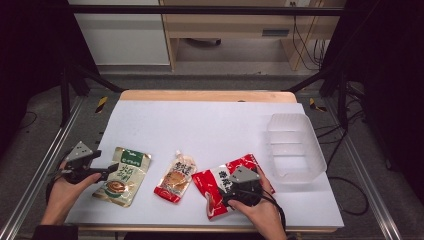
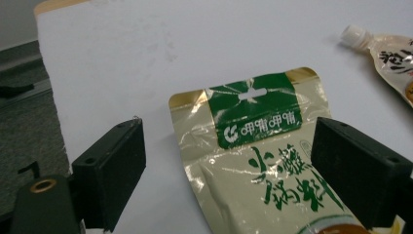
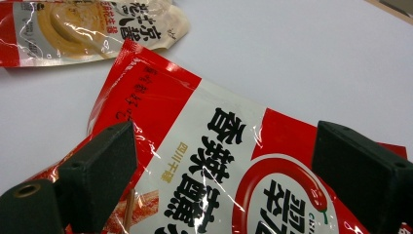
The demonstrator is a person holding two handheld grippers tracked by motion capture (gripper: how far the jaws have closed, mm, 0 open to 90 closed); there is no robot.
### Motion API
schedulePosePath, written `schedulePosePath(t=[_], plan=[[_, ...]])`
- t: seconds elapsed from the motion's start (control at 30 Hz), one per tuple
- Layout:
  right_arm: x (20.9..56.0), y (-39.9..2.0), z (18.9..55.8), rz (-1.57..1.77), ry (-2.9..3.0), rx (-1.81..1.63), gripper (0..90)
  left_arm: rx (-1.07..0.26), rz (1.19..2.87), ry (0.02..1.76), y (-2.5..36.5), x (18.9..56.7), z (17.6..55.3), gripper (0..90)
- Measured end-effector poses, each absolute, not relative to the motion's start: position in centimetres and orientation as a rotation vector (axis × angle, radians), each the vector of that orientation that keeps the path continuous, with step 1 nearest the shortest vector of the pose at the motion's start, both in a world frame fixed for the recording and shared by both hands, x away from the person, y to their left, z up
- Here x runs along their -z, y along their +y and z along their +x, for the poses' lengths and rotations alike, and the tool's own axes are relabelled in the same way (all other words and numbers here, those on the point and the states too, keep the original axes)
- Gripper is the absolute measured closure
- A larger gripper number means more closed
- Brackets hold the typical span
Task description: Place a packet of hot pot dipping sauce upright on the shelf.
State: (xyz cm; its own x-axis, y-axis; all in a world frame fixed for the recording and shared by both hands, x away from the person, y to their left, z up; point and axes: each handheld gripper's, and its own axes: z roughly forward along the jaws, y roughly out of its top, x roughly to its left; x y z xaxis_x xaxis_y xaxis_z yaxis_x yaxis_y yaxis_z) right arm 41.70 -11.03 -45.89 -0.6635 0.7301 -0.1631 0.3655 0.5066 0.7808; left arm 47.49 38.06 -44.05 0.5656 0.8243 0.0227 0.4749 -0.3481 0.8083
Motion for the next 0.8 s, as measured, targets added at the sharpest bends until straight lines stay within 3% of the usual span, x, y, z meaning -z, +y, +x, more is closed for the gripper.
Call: schedulePosePath(t=[0.23,0.53,0.8], plan=[[46.0,-10.8,41.6,0.893,2.281,-1.012,10.8,-0.45,2.061,1.071,37.9,45.5,51.5,12.3],[46.1,-10.6,41.6,0.889,2.296,-1.005,10.9,-0.376,2.121,1.058,37.7,46.9,52.8,12.0],[46.1,-10.7,41.6,0.894,2.295,-1.008,11.1,-0.354,2.174,0.999,37.0,46.9,52.4,24.2]])
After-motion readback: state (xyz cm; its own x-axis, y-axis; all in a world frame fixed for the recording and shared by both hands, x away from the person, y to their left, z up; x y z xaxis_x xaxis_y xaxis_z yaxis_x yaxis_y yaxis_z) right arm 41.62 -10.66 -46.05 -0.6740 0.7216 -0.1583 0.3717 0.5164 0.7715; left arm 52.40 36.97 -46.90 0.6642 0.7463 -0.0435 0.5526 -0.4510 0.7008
